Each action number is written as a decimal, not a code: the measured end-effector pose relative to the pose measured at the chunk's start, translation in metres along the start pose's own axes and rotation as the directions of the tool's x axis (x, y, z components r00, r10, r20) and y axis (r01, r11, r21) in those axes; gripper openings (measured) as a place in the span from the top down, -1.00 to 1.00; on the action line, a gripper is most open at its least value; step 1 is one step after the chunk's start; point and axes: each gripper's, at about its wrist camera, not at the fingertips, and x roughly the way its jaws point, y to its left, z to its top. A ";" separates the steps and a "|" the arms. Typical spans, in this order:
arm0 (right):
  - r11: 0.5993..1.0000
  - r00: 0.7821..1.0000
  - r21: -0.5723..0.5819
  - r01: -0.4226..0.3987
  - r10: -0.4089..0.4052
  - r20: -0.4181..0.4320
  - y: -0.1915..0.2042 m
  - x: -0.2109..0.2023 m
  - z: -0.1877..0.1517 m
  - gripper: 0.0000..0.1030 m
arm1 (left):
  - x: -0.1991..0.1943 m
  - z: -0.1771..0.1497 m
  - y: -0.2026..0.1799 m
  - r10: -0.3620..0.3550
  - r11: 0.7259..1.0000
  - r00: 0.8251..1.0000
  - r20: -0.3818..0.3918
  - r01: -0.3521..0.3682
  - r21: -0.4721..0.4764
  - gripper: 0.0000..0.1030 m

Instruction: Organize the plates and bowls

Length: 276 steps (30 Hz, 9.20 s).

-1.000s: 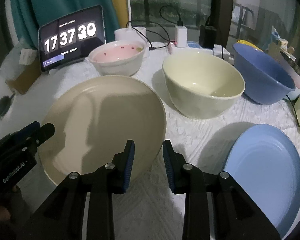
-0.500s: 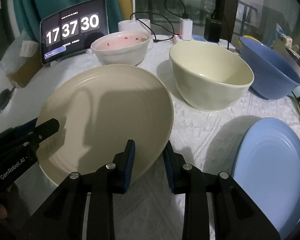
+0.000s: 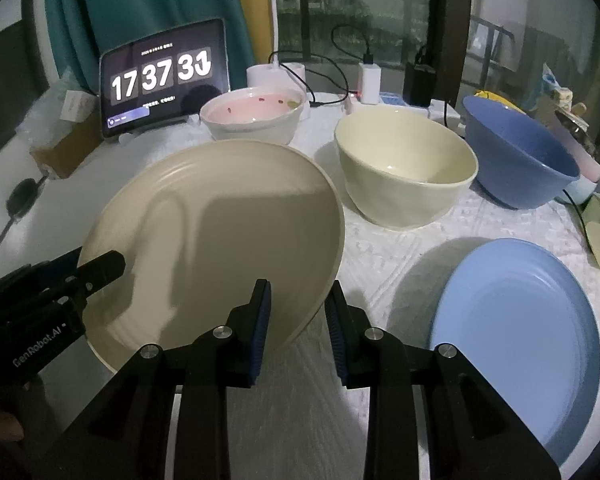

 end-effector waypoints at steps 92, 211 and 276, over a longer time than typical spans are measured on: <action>0.941 0.983 0.321 0.107 -0.148 0.109 -0.188 -0.102 -0.087 0.42 | -0.022 -0.043 -0.213 -0.141 0.943 0.988 -0.065 0.154 0.295 0.21; 0.911 0.993 0.400 0.096 -0.115 0.023 -0.197 -0.064 -0.094 0.31 | 0.020 -0.038 -0.204 -0.169 0.952 0.984 -0.050 0.176 0.249 -0.06; 0.993 0.998 0.118 -0.016 0.022 -0.054 0.008 0.019 0.014 0.38 | 0.010 0.007 0.038 -0.035 0.998 0.999 -0.042 0.033 -0.049 0.11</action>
